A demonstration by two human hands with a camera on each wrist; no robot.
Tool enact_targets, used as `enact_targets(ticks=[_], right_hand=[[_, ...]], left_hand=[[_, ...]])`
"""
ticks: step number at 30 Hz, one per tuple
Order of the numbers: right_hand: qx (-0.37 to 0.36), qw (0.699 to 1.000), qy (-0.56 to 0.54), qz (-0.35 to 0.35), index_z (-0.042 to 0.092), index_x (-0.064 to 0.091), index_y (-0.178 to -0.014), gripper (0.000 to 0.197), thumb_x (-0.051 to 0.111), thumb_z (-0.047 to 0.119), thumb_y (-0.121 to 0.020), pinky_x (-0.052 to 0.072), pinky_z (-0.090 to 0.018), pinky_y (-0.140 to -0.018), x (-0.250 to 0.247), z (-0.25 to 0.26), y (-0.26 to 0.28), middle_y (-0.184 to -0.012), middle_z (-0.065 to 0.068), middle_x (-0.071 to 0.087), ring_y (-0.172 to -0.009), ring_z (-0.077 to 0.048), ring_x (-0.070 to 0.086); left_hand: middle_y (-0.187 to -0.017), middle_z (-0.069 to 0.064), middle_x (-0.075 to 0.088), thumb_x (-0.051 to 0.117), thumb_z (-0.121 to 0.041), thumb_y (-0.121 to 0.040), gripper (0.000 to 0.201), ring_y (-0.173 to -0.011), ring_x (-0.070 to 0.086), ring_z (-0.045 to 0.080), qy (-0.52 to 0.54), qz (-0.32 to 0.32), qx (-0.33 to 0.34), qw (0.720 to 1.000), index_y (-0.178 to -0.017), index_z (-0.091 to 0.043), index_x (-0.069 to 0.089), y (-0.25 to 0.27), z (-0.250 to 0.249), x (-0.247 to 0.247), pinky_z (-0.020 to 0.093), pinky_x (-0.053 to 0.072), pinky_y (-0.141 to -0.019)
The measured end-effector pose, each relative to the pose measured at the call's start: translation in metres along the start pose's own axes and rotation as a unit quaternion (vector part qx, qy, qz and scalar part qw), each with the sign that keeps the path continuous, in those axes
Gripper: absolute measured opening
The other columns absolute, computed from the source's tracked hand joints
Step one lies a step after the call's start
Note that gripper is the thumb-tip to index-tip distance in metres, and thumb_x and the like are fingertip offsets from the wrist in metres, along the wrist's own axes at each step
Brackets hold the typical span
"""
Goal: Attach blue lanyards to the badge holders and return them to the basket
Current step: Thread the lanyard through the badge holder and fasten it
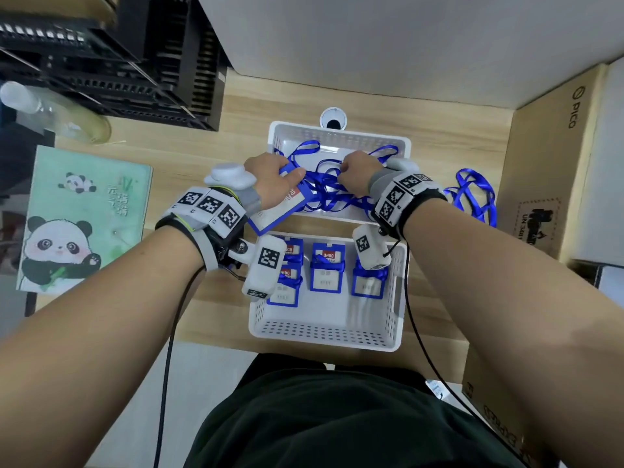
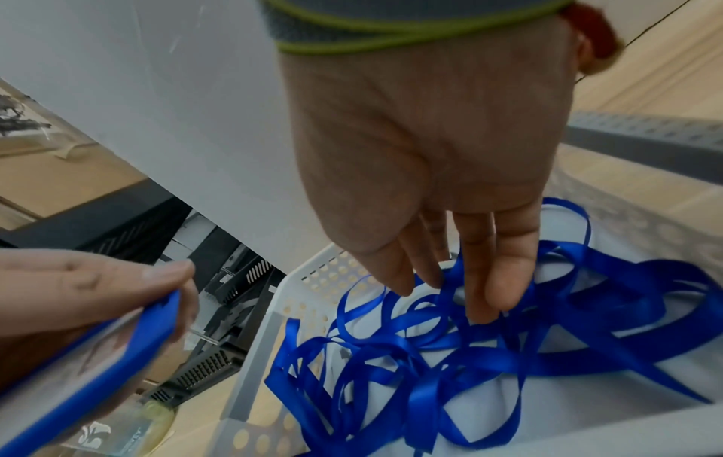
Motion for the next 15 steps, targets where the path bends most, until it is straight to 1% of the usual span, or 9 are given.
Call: enact_targets(ticks=[1,2,4,5,6,7,9,12,15], right_hand=[[0.006,1.0,-0.008,0.002,-0.001,0.065,-0.109,0.029,0.048,0.014,-0.091,0.047,-0.03,-0.067,0.002,0.0,0.0,-0.107,-0.017,0.069,-0.076,-0.027,0.059],[0.011,1.0,-0.018,0.001,-0.001,0.065,-0.107,0.028,0.048,0.013,-0.091,0.045,-0.029,-0.065,0.002,-0.001,0.0,-0.101,-0.018,0.069,-0.073,-0.026,0.056],[0.015,0.999,-0.044,-0.012,0.0,0.066,-0.103,0.025,0.048,0.013,-0.092,0.044,-0.027,-0.065,-0.002,0.0,0.002,-0.091,-0.014,0.065,-0.076,-0.026,0.055],[0.015,0.998,-0.056,-0.024,0.003,0.067,-0.1,0.023,0.047,0.012,-0.092,0.044,-0.025,-0.065,-0.006,0.0,0.004,-0.091,-0.011,0.063,-0.08,-0.026,0.056],[0.01,0.997,-0.072,-0.039,0.008,0.068,-0.101,0.023,0.047,0.012,-0.092,0.046,-0.025,-0.067,-0.011,0.001,0.006,-0.096,-0.009,0.064,-0.086,-0.026,0.059],[0.002,0.995,-0.088,-0.056,0.01,0.069,-0.106,0.026,0.047,0.012,-0.092,0.049,-0.027,-0.074,-0.017,0.003,0.01,-0.105,-0.007,0.067,-0.095,-0.026,0.061],[-0.015,0.989,-0.113,-0.09,0.009,0.07,-0.112,0.03,0.047,0.011,-0.093,0.051,-0.033,-0.089,-0.03,0.007,0.019,-0.118,-0.006,0.068,-0.106,-0.026,0.062],[-0.055,0.983,-0.104,-0.139,0.003,0.07,-0.109,0.029,0.047,0.011,-0.092,0.048,-0.036,-0.092,-0.05,0.015,0.033,-0.123,-0.008,0.066,-0.11,-0.027,0.061],[-0.117,0.972,-0.111,-0.169,0.012,0.074,-0.109,0.03,0.048,0.014,-0.093,0.045,-0.028,-0.096,-0.066,0.025,0.048,-0.133,0.004,0.061,-0.115,-0.017,0.058]], left_hand=[[-0.081,0.01,0.058,0.048,-0.046,-0.096,0.04,-0.073,0.052,0.025,0.001,-0.001,0.001,1.0,-0.084,-0.01,0.061,-0.001,0.001,-0.001,0.03,0.033,-0.063],[-0.081,0.01,0.059,0.048,-0.046,-0.096,0.04,-0.074,0.052,0.025,0.003,-0.002,0.002,1.0,-0.085,-0.01,0.062,-0.002,0.002,-0.002,0.03,0.033,-0.064],[-0.08,0.009,0.057,0.048,-0.045,-0.097,0.04,-0.073,0.051,0.024,0.006,-0.002,0.007,1.0,-0.082,-0.01,0.059,-0.003,0.003,-0.004,0.03,0.033,-0.063],[-0.08,0.009,0.056,0.048,-0.045,-0.097,0.039,-0.073,0.05,0.024,0.006,-0.003,0.009,1.0,-0.08,-0.011,0.056,-0.004,0.003,-0.005,0.03,0.032,-0.063],[-0.079,0.008,0.055,0.048,-0.044,-0.097,0.039,-0.072,0.05,0.025,0.007,-0.004,0.009,1.0,-0.078,-0.011,0.054,-0.004,0.004,-0.006,0.03,0.032,-0.062],[-0.079,0.008,0.055,0.048,-0.043,-0.097,0.039,-0.072,0.05,0.025,0.008,-0.005,0.009,1.0,-0.077,-0.01,0.053,-0.005,0.003,-0.007,0.03,0.032,-0.062],[-0.076,0.006,0.055,0.049,-0.04,-0.096,0.035,-0.07,0.049,0.023,0.015,-0.005,0.006,1.0,-0.076,-0.012,0.055,-0.006,0.001,-0.009,0.029,0.032,-0.057],[-0.065,-0.007,0.056,0.05,-0.033,-0.093,0.02,-0.064,0.05,0.016,0.047,-0.018,-0.007,0.999,-0.082,-0.02,0.06,-0.006,-0.005,-0.015,0.024,0.032,-0.051],[-0.071,-0.005,0.065,0.05,-0.032,-0.088,0.017,-0.066,0.058,0.013,0.089,-0.042,0.005,0.995,-0.098,-0.026,0.061,-0.003,-0.016,-0.023,0.025,0.044,-0.058]])
Point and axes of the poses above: each hand's wrist, its own y-axis away from the middle knuckle, its own x-axis out of the palm, z = x × y, the point moved 9 cm from there along -y, towards the middle knuckle
